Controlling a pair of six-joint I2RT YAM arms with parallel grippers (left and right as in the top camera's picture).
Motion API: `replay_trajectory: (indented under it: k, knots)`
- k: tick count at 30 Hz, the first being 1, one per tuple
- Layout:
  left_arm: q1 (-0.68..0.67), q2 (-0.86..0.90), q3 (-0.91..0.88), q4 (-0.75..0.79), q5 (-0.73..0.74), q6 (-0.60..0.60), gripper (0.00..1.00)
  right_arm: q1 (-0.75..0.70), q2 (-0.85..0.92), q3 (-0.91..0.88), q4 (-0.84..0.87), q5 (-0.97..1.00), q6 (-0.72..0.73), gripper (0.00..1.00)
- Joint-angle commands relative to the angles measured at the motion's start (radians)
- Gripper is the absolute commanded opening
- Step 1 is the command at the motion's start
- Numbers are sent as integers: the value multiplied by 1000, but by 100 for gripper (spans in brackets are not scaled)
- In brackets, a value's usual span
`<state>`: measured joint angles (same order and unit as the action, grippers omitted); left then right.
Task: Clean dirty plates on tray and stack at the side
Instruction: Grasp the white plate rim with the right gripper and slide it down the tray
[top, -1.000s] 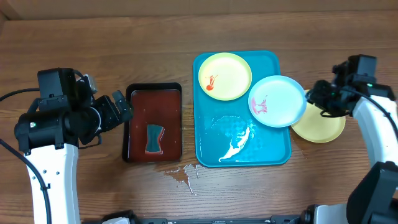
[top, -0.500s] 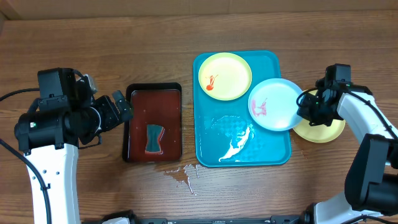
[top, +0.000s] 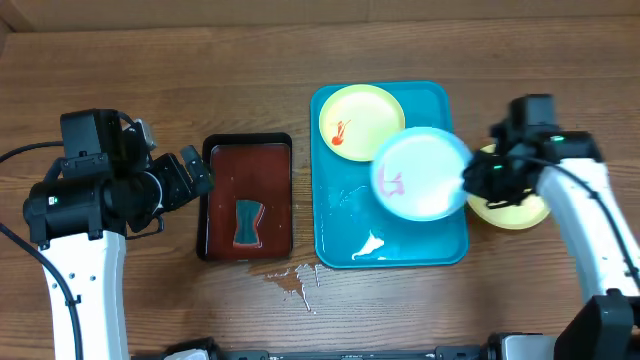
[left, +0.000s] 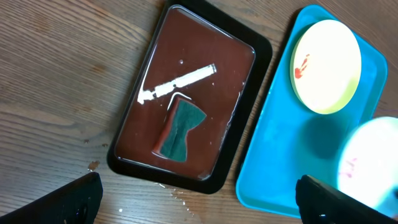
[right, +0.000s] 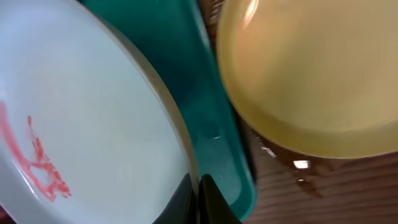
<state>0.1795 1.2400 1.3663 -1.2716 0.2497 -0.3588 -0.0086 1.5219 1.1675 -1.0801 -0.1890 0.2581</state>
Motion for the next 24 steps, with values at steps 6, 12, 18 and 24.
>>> replay_trajectory:
  k: [6, 12, 18, 24]
  knots:
    - [3, -3, 16, 0, -6, 23, 100, 254, 26, -241, 279, 24, 323, 4]
    - [3, -3, 16, 0, -6, 23, 100, 309, 43, -291, 347, 108, 390, 7]
    - [3, -3, 16, 0, -6, 23, 100, 281, 23, -202, 299, 110, 301, 31]
    - [3, -3, 16, 10, 33, -113, 100, 270, -61, -54, 190, 144, 152, 35]
